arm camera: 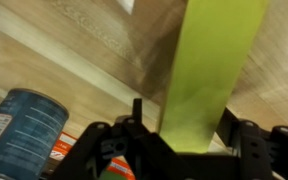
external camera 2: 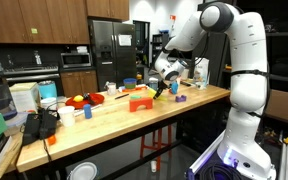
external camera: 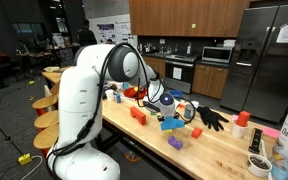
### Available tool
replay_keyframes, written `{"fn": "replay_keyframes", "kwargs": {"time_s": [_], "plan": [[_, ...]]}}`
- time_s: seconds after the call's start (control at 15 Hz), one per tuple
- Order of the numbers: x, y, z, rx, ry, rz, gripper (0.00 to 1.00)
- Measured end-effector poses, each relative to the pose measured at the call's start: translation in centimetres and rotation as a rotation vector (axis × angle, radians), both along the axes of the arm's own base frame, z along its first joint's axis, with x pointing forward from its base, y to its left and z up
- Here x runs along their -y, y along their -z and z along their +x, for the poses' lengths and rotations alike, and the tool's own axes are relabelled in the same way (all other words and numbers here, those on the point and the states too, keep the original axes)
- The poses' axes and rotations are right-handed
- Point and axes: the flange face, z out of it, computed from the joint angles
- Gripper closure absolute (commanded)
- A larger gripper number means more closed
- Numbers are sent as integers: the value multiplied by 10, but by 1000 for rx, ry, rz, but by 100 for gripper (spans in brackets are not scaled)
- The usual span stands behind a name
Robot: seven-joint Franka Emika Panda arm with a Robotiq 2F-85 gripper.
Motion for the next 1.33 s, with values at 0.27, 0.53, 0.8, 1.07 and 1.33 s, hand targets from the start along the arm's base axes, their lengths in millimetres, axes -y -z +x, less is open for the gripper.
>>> {"fn": "replay_keyframes", "kwargs": {"time_s": [0.27,0.53,0.8,1.07,1.33], "plan": [[-3,-2,1,4,-8,-4,84],[2,-7,0,3,-7,-73,84],[3,-23,-1,3,-56,-218,84],[-11,-48,-6,34,-124,-372,84],[-23,-68,-14,68,-202,-423,84]]}}
